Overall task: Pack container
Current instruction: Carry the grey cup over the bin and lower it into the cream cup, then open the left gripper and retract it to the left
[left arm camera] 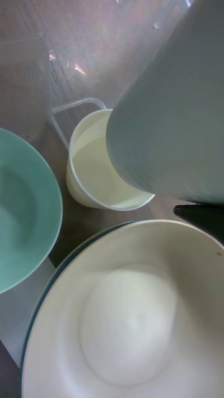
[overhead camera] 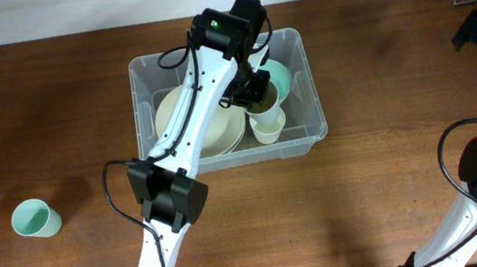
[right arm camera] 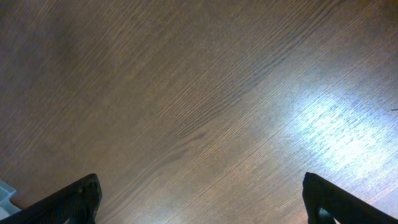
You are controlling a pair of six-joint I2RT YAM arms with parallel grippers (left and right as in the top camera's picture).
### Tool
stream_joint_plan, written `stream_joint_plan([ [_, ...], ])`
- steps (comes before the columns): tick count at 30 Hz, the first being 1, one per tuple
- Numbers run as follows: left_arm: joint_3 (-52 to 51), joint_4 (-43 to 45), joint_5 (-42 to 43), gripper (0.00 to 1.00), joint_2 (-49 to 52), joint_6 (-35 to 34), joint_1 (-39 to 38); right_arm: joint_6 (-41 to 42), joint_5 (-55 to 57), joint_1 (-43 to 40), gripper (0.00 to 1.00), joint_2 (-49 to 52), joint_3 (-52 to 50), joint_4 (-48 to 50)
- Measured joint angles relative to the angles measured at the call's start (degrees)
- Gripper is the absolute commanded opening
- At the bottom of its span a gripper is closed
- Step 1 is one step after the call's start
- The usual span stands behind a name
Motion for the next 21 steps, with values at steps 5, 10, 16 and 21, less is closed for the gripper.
stream_joint_plan([
  [5, -0.1, 0.0, 0.0, 0.10, 0.0, 0.0, 0.0, 0.0, 0.0, 0.0, 0.99, 0.0, 0.0, 0.0],
  [10, -0.2, 0.0, 0.1, 0.13, 0.0, 0.0, 0.0, 0.0, 0.0, 0.0, 0.99, 0.0, 0.0, 0.0],
  [16, -0.2, 0.2, 0.3, 0.43, 0.0, 0.2, 0.0, 0.0, 0.0, 0.0, 0.99, 0.0, 0.0, 0.0],
  [21, -0.2, 1.1, 0.2, 0.72, 0.0, 1.0, 0.3, 0.0, 0.0, 0.0, 0.99, 0.0, 0.0, 0.0],
])
